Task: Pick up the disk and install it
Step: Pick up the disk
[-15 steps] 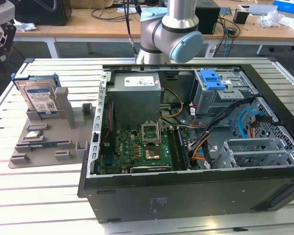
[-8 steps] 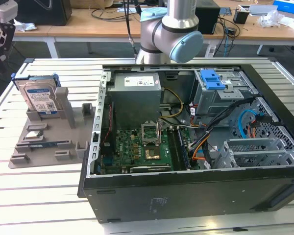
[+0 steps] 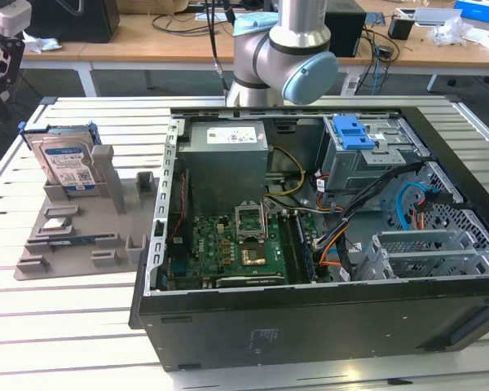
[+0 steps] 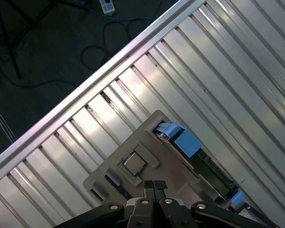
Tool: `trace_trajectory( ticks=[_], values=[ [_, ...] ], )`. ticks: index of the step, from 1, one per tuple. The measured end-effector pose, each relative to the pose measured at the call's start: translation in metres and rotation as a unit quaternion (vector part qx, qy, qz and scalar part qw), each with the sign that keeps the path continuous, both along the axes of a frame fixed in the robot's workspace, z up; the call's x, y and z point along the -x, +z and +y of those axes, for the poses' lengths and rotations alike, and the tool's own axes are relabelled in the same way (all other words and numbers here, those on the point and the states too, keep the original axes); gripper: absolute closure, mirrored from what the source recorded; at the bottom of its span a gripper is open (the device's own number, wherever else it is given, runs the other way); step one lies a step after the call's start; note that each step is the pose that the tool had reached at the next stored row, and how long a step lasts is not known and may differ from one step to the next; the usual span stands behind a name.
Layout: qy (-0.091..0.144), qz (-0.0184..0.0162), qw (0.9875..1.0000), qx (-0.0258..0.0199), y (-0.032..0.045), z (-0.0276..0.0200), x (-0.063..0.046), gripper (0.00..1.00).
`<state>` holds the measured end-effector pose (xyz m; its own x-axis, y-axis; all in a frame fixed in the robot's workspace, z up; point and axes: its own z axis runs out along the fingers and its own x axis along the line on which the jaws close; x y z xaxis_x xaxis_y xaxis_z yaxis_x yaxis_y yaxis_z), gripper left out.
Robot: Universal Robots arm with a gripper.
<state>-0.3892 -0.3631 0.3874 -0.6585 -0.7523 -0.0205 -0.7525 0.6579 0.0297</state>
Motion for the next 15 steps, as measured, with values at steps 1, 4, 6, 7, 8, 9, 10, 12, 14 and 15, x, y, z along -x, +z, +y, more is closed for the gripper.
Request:
trace_trajectory(
  ticks=[1, 4, 6, 7, 8, 9, 10, 12, 14, 15],
  values=[
    [0.001, 0.0000, 1.0000, 0.0000, 0.0000, 0.0000, 0.0000, 0.89],
    [0.005, 0.0000, 1.0000, 0.0000, 0.0000, 0.0000, 0.0000, 0.89],
    [0.009, 0.0000, 1.0000, 0.0000, 0.0000, 0.0000, 0.0001, 0.89],
    [0.010, 0.0000, 0.9999, 0.0000, 0.0000, 0.0000, 0.0001, 0.89],
    [0.012, 0.0000, 0.9999, 0.0000, 0.0000, 0.0000, 0.0001, 0.89],
    [0.013, 0.0000, 0.9999, 0.0000, 0.0000, 0.0000, 0.0001, 0.89],
    [0.014, 0.0000, 0.9999, 0.0000, 0.0000, 0.0000, 0.0001, 0.89],
    [0.016, 0.0000, 0.9999, 0.0000, 0.0000, 0.0000, 0.0001, 0.89],
    [0.022, 0.0000, 0.9998, 0.0000, 0.0000, 0.0001, 0.0001, 0.89],
    [0.027, 0.0000, 0.9996, 0.0000, 0.0000, 0.0000, 0.0001, 0.89]
  ],
)
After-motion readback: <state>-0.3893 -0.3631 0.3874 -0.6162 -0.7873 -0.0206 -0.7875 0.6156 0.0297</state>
